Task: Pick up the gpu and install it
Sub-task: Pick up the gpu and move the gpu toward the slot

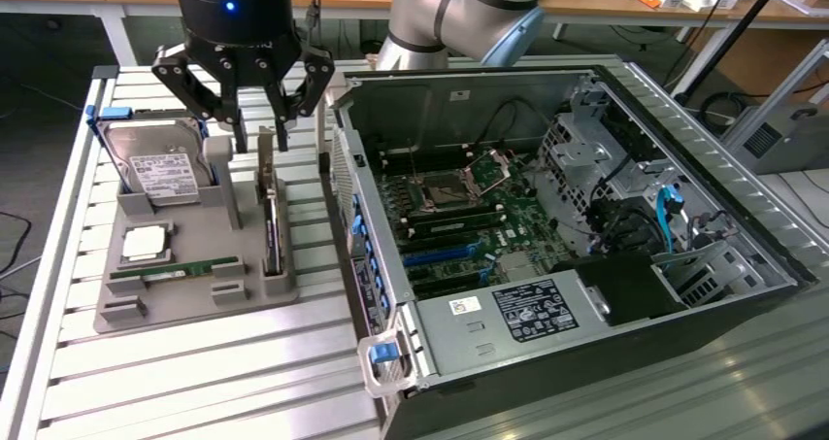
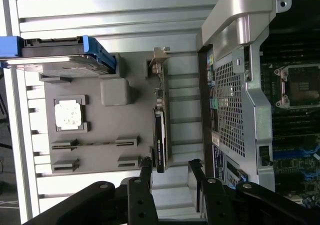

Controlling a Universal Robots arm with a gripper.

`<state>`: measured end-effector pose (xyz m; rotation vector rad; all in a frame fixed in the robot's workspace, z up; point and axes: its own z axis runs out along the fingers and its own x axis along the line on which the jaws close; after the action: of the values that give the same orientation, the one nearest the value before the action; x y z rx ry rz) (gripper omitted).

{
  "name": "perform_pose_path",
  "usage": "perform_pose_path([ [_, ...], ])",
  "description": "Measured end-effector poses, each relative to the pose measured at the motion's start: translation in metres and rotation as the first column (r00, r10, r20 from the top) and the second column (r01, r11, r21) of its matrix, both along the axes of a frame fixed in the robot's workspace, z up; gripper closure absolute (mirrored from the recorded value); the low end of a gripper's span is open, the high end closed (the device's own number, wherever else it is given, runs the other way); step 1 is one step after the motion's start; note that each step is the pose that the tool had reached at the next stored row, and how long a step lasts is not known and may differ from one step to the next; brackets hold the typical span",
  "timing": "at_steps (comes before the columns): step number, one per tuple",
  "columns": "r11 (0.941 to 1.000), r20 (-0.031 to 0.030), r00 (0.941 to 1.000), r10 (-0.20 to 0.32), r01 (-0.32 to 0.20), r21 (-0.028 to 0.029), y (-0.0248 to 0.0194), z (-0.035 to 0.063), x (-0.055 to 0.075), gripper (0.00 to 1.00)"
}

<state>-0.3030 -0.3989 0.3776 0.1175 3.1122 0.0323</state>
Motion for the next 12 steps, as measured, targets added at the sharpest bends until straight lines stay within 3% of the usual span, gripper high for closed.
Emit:
perform_pose_path([
  [12,1.0000,0.0000,1.0000,0.000,0.000,0.0000,0.0000,-0.0029,0.0000,0.58],
])
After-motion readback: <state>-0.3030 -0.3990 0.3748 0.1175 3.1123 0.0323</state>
